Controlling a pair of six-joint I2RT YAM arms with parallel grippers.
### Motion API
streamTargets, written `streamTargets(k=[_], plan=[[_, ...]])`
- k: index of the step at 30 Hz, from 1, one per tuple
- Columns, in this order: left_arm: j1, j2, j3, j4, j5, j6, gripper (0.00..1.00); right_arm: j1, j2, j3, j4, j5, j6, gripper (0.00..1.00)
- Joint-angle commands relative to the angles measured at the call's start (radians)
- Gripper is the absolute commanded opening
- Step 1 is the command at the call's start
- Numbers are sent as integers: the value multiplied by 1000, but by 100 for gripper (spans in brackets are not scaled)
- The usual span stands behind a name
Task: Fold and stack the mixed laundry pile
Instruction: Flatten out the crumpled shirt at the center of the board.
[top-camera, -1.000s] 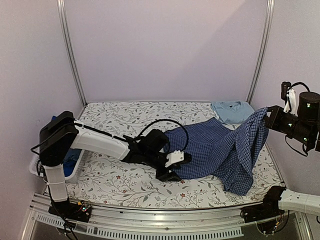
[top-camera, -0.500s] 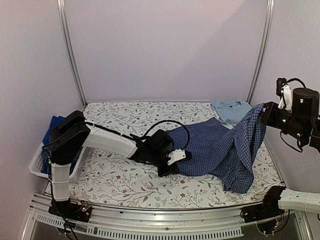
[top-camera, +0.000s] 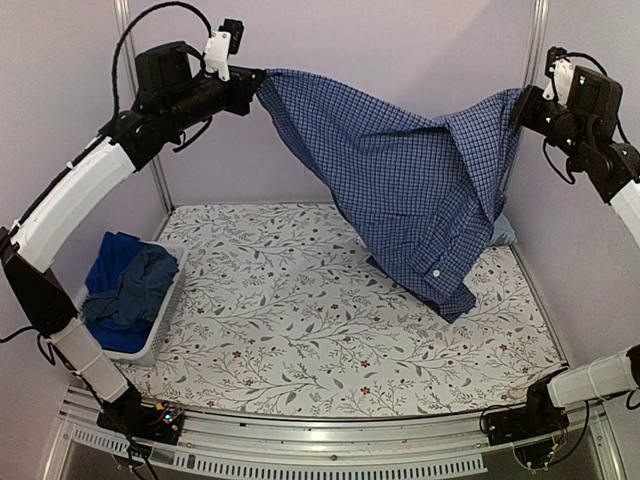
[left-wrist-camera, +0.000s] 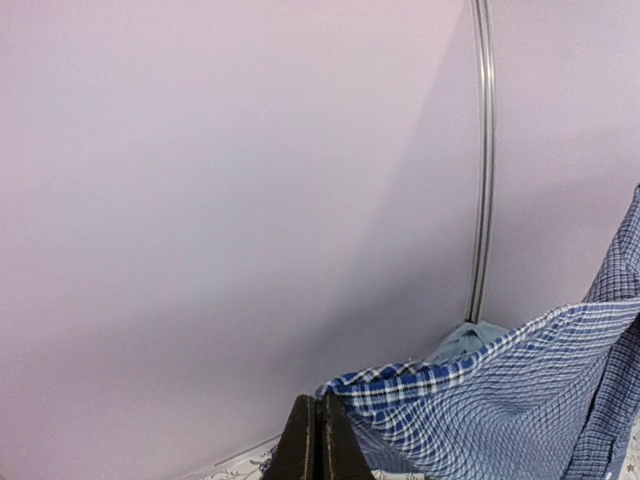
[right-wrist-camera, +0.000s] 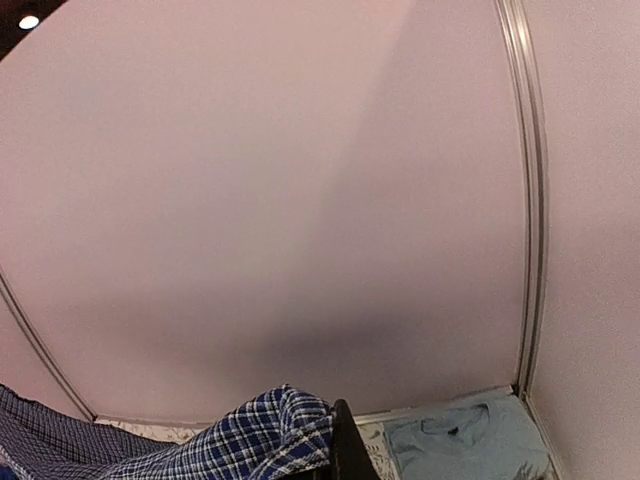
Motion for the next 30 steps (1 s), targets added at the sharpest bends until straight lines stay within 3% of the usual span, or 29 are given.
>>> streamTargets(k=[1,4,7,11,20,23,27,30], plan=[[17,22,162,-129,-90,-24,0,-16,145,295,89,-234,-151,0],[8,1,253,-163,-76,-25,0,-15,195,448,47,-312,-218,0],[-49,-53,287,-189,-72,29,0,-16,180,486,51,-384,-254,0],[-201,-134,282,-179,-165,138,0,-15,81,481,38,-512,-245,0],[-515,-323,170,-106,-246,217,0,-15,-90,489,-2,-732,-149,0],[-579,-330,159,-107,-322,246,0,-14,-131,488,-25,-723,-120,0],[-584,-318,132,-54,-462,257,0,-15,-138,447,-62,-610,-136,0],[-494,-304,109,8,-595,260,0,-15,-111,402,-53,-449,-175,0]])
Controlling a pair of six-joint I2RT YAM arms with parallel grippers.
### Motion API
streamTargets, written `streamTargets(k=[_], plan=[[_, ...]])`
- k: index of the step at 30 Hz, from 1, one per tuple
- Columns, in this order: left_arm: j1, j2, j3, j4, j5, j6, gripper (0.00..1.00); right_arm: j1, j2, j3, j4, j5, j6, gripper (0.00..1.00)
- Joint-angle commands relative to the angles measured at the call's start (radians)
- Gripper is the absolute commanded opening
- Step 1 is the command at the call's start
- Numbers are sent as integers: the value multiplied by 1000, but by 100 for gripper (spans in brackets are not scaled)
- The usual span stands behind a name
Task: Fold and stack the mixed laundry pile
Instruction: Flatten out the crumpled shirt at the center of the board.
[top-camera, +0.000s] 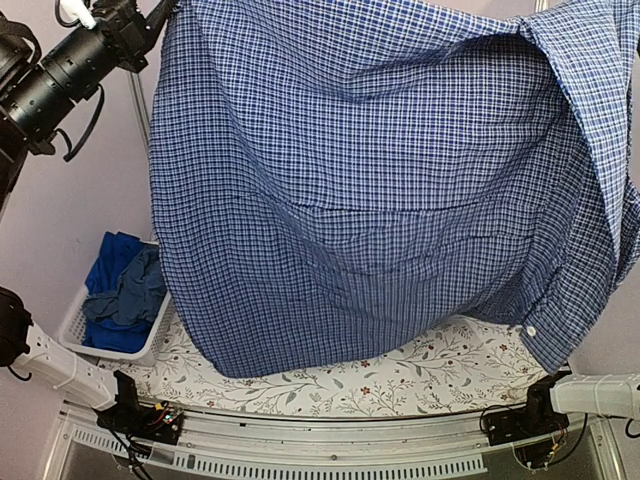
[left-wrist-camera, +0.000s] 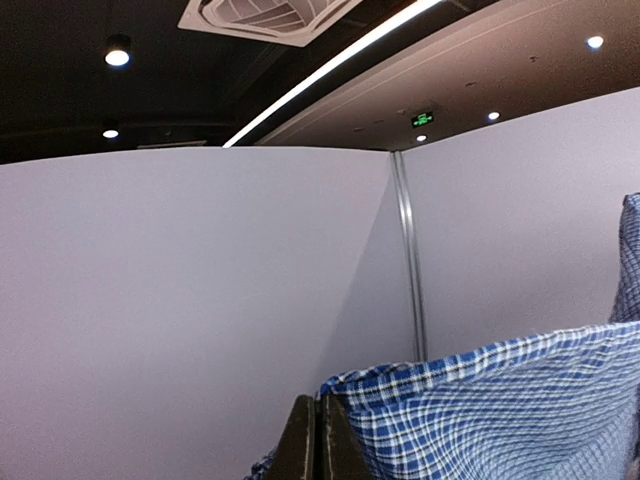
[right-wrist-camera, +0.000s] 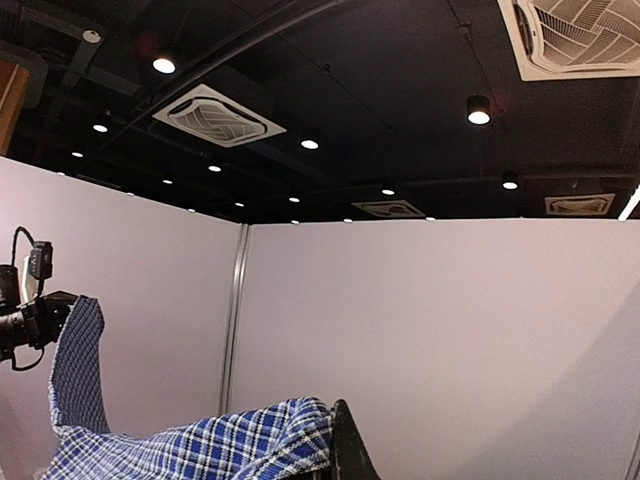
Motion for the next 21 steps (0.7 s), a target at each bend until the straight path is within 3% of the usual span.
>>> streamTargets(k=[1,5,10,14,18,19,20,21], plan=[[133,52,-37,59,-202,-32,0,2,79,-72,-28,239,-35,0],[406,95,-72,-21,-41,-201,0,-4,229,-94,36,299,-105,0],[618,199,-242,-5,147,-318,0,-70,454,-176,140,198,-92,0],[727,271,-450,126,246,-401,0,-121,607,-312,259,91,-27,0],[809,463,-452,167,291,-450,0,-124,804,-297,305,55,-18,2],[824,534,-413,166,288,-458,0,-124,900,-233,283,71,-12,15],[842,640,-351,146,285,-462,14,-123,962,-153,243,111,-9,36],[855,731,-242,77,267,-473,18,-125,1050,-30,171,162,2,55]])
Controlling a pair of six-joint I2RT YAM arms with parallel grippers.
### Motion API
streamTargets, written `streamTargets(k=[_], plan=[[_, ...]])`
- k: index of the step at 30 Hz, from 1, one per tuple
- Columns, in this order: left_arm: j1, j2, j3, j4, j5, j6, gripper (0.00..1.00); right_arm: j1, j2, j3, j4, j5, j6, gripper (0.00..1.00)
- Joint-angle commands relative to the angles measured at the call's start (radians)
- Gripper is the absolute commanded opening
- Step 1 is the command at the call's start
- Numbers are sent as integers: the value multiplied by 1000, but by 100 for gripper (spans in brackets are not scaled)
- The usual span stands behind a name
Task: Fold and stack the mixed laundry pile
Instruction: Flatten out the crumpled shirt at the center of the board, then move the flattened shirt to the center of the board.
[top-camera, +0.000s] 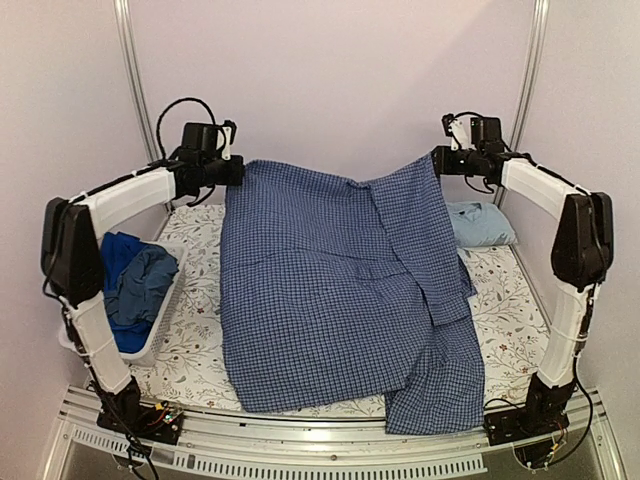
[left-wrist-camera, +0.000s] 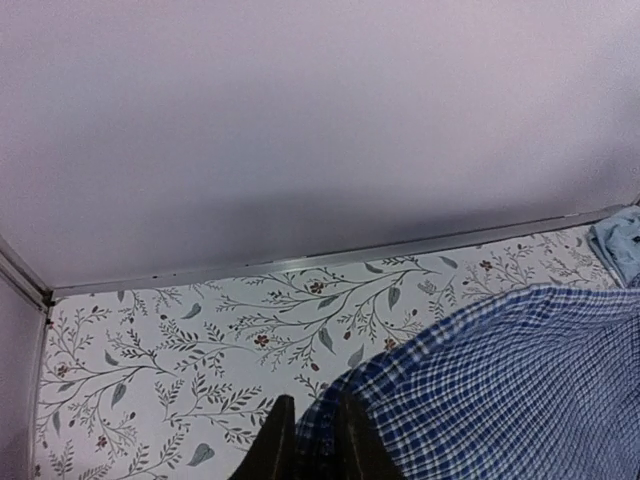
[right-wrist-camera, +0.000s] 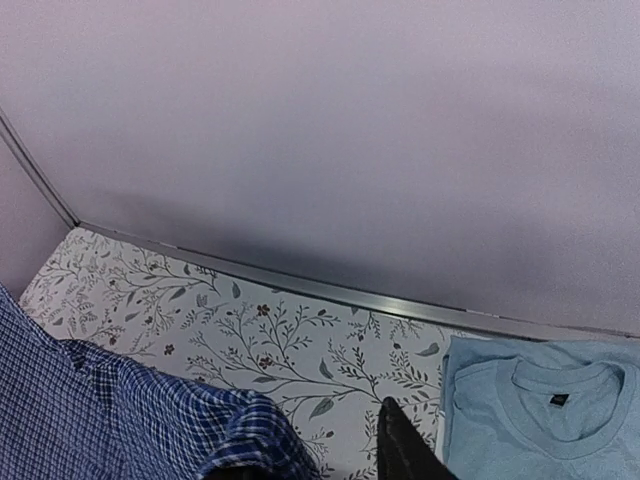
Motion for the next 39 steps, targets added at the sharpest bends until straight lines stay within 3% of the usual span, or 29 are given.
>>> streamTargets(k=[1,4,6,8,11,15,19,23,28,31,35,39], plan=[[70,326,317,-109,-7,-80,24,-2,288,392,-94,85,41,67],[82,543,702,-386,-103,-90,58,-5,423,597,-245,122,49,93],[83,574,804,-466,-120,-91,64,-5,419,573,-282,138,59,99],[81,511,705,-424,-102,-92,72,-6,372,484,-310,176,57,99],[63,401,490,-383,-19,-100,75,-20,331,365,-383,198,54,99],[-44,246,190,-308,83,-76,73,-38,312,309,-531,230,87,99],[-121,189,3,-251,166,-131,66,-37,151,83,-433,62,133,97],[-125,292,20,-266,191,-172,61,-24,42,-54,-421,-74,169,87],[-120,439,133,-398,171,-177,46,35,10,-208,-420,-105,170,84],[-99,444,79,-433,143,-186,41,50,32,-285,-394,-129,181,82],[-28,433,-13,-457,107,-177,34,51,76,-282,-347,-158,205,83],[51,433,-45,-472,87,-170,31,51,191,-131,-379,-181,206,82]])
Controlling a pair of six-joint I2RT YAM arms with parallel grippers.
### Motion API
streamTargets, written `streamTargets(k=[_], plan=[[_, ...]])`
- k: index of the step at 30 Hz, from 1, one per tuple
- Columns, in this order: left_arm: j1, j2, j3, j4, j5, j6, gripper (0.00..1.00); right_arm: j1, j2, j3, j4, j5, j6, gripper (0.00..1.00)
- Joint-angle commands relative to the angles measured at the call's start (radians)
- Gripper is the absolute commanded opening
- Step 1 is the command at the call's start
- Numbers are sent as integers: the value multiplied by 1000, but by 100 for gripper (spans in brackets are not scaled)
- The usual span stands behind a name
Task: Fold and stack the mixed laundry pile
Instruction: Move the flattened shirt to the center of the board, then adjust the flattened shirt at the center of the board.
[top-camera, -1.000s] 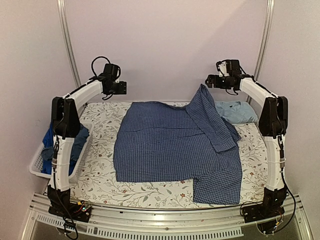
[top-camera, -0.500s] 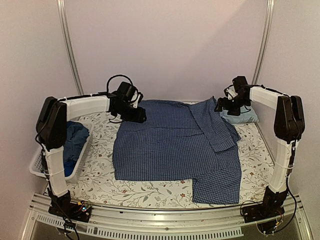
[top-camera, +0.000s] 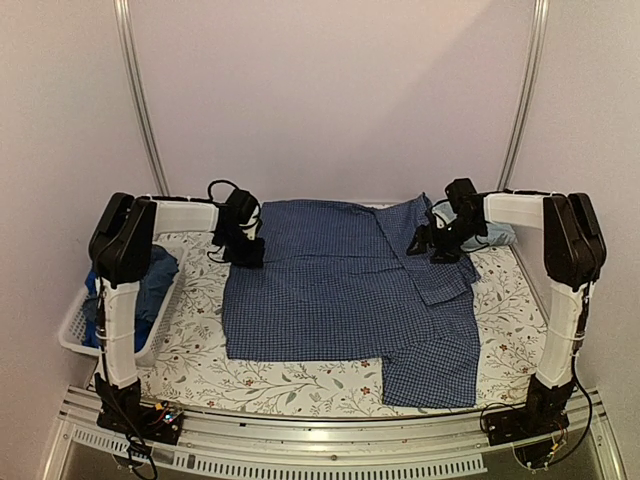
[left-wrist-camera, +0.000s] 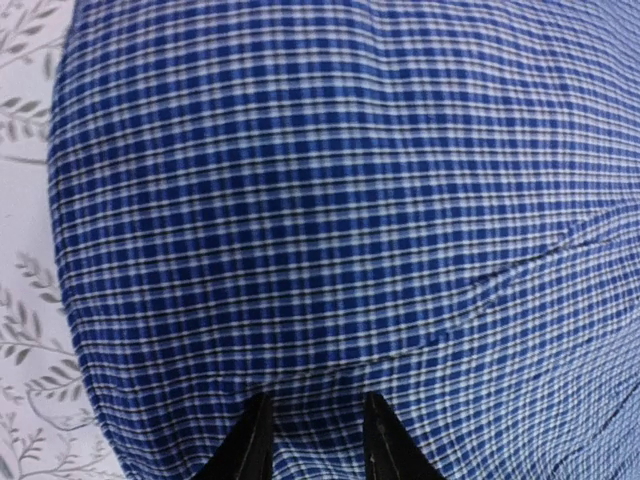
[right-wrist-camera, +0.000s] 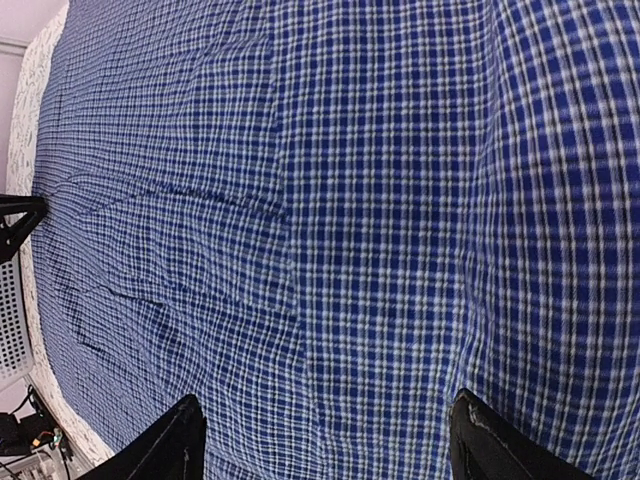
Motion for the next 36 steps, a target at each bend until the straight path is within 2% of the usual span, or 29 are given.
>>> streamTargets(k=[1,7,8,10,14,18,21,24,29,32,36], plan=[[114,13,-59,-104,-55,-1,30,-5,123,180,3,-56,13,82],[194,-22,-60,-106,-58,-1,27,23,320,446,-50,-121,29,80],[194,-61,-66,-77,-38,14,28,26,323,473,-54,-122,31,80],[170,-152,-91,-3,20,61,36,30,280,478,-37,-131,41,80],[22,-395,-201,164,161,193,56,30,97,357,-12,-143,62,81],[-186,-615,-398,293,312,315,59,31,-121,92,16,-153,61,81],[-383,-708,-535,378,380,390,59,32,-250,-65,36,-177,78,80],[-540,-709,-606,423,417,446,58,37,-332,-184,67,-217,94,78],[-744,-552,-580,390,346,544,51,52,-374,-296,80,-226,109,73],[-775,-467,-539,395,320,538,48,52,-394,-330,74,-156,123,71],[-769,-458,-529,455,286,515,49,51,-338,-296,44,-29,116,70]])
